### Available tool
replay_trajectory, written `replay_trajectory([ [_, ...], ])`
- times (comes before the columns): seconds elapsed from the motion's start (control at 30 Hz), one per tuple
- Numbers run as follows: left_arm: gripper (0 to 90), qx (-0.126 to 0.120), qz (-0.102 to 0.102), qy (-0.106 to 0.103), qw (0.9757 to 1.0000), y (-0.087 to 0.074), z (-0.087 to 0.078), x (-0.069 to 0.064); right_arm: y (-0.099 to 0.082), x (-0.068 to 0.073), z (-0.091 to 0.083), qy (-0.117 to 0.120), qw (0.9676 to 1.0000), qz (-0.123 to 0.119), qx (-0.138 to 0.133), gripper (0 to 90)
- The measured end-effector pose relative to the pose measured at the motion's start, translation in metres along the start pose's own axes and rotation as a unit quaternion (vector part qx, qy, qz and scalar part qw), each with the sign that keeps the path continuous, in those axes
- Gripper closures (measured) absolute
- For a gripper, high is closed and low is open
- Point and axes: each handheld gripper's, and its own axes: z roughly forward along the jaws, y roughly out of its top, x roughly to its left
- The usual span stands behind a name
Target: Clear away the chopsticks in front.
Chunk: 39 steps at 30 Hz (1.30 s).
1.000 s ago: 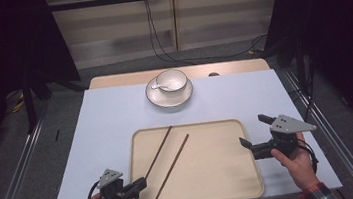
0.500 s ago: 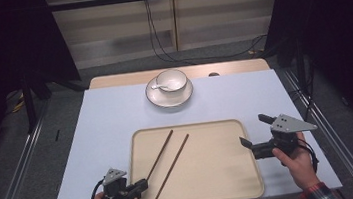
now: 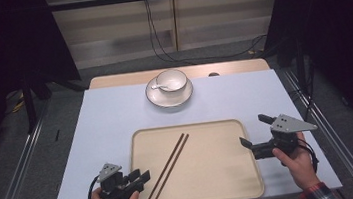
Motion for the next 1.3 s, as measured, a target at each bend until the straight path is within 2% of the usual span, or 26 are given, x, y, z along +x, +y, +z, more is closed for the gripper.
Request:
replay_trajectory([
  [0.07,53.9,-0.002,0.004,-0.001,1.0,0.002,0.0,0.0,0.0,0.0,0.0,0.001,1.0,0.0,0.001,0.7],
  [0.1,50.4,-0.013,0.003,-0.004,0.9999,0.006,0.002,0.0,0.0,0.0,0.0,0.001,1.0,-0.001,0.001,0.7],
  [0.2,45.8,-0.019,0.005,-0.008,0.9998,0.013,0.004,0.001,0.0,0.0,0.0,0.001,1.0,-0.001,0.001,0.7],
  [0.43,40.3,-0.033,0.009,-0.002,0.9994,0.031,0.009,0.005,0.0,0.0,0.0,-0.001,1.0,-0.002,0.001,0.7],
  [0.7,30.0,-0.049,0.029,0.01,0.9983,0.048,0.014,0.009,0.0,0.0,0.001,0.0,1.0,-0.002,0.003,0.7],
  [0.77,27.8,-0.048,0.043,0.013,0.9978,0.056,0.015,0.011,0.0,0.0,0.001,-0.001,1.0,-0.003,0.004,0.7],
  [0.83,26.1,-0.056,0.041,0.013,0.9975,0.058,0.015,0.012,-0.001,0.0,0.001,0.0,1.0,-0.003,0.005,0.7],
  [0.97,22.3,-0.065,0.051,0.01,0.9966,0.069,0.015,0.018,-0.001,0.0,0.001,-0.003,1.0,-0.002,0.005,0.7],
  [1.07,17.8,-0.069,0.056,0.018,0.9958,0.076,0.016,0.022,-0.001,0.0,0.001,0.0,1.0,-0.002,0.006,0.7],
  [1.1,17.4,-0.069,0.065,0.023,0.9952,0.08,0.016,0.026,-0.001,0.0,0.001,-0.002,1.0,-0.002,0.006,0.7],
  [1.2,15.5,-0.075,0.067,0.028,0.9945,0.083,0.017,0.03,-0.001,-0.001,0.0,-0.002,1.0,-0.004,0.006,0.7],
  [1.23,14.6,-0.076,0.071,0.029,0.9941,0.084,0.017,0.033,-0.001,-0.001,0.001,-0.003,0.9999,-0.002,0.01,0.7],
  [1.27,12.8,-0.082,0.074,0.041,0.993,0.085,0.018,0.038,-0.002,0.0,0.001,-0.007,0.9999,-0.001,0.011,0.7],
  [1.3,11.6,-0.084,0.074,0.04,0.993,0.086,0.018,0.041,-0.002,0.0,0.002,-0.005,0.9999,-0.002,0.012,0.7],
])
